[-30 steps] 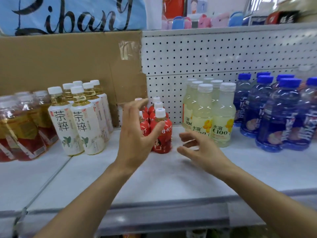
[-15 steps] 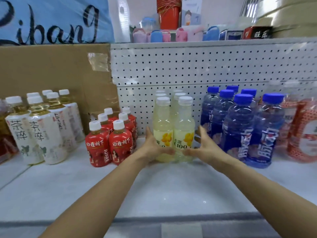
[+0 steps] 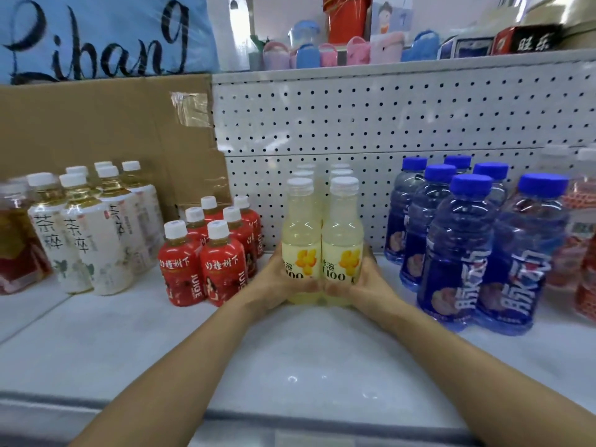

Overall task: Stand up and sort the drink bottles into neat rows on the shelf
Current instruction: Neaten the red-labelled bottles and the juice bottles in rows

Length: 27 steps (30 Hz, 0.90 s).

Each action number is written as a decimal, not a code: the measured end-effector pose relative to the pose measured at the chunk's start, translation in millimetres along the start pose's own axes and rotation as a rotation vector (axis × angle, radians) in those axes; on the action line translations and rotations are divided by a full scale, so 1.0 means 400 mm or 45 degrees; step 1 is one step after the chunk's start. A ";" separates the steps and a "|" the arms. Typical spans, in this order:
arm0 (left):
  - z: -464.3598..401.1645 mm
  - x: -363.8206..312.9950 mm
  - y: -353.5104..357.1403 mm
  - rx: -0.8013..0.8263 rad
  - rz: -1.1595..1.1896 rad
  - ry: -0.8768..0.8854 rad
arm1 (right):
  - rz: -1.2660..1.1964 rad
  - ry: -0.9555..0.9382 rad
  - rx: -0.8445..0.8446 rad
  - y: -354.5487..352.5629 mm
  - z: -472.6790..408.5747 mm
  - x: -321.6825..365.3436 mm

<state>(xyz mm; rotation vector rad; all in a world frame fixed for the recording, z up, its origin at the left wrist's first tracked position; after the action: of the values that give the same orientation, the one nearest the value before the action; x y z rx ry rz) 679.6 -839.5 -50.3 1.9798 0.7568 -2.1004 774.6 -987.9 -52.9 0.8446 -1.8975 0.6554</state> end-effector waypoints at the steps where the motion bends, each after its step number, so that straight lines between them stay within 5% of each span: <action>1: 0.000 0.001 -0.002 -0.016 -0.017 0.008 | 0.144 0.001 -0.076 -0.002 0.002 0.001; 5: 0.008 -0.010 -0.026 -0.246 -0.229 0.059 | 0.576 -0.010 -0.279 -0.009 0.010 0.017; 13: 0.021 0.003 -0.033 -0.229 -0.244 0.047 | 0.336 0.111 -0.087 -0.034 0.028 0.029; 18: 0.024 0.011 -0.029 -0.258 -0.204 0.071 | 0.674 0.072 -0.273 -0.007 0.020 0.020; 27: 0.044 -0.002 -0.019 -0.214 -0.262 0.064 | 0.527 0.055 -0.223 0.004 0.027 0.021</action>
<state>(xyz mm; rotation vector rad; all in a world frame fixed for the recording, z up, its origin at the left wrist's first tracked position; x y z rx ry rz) 660.7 -841.3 -47.9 1.9441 1.1510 -2.0210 764.6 -997.2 -50.0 0.3235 -2.0736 0.7320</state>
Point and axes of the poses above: each hand's wrist, its own z-axis away from the middle knuckle, its own y-axis out of the palm, x = y × z, the point moved 3 cm from there along -z, towards the middle knuckle, and after that the axes turned 9 degrees about -y, right-handed, at the moved point
